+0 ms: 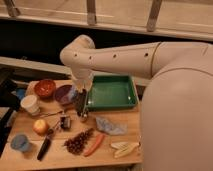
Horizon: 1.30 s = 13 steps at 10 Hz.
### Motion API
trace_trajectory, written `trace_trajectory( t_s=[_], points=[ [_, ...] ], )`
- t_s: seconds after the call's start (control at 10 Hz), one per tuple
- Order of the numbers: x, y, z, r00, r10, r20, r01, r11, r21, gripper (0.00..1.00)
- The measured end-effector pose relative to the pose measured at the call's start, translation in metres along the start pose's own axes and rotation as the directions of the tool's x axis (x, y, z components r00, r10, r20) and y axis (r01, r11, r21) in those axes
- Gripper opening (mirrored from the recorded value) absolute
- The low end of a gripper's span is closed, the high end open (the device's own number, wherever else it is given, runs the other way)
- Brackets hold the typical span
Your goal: Place eraser in metal cup
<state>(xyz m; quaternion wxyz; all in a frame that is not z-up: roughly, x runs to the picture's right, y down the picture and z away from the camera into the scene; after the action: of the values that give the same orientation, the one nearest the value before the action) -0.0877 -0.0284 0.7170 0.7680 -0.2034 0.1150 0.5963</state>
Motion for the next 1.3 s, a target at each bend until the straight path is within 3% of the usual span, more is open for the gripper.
trace_trajectory(
  t_s=[0.2, 0.3, 0.7, 1.3],
  points=[
    [-0.019, -0.014, -0.004, 1.000, -0.003, 0.023, 0.003, 1.000, -0.004, 0.00],
    [-0.022, -0.014, 0.000, 1.000, -0.003, 0.029, 0.003, 1.000, -0.024, 0.00],
    [-0.010, -0.029, 0.044, 0.999, 0.034, 0.009, -0.033, 0.992, -0.120, 0.00],
    [0.007, -0.036, 0.080, 0.996, 0.090, -0.020, -0.093, 0.980, -0.176, 0.00]
  ],
)
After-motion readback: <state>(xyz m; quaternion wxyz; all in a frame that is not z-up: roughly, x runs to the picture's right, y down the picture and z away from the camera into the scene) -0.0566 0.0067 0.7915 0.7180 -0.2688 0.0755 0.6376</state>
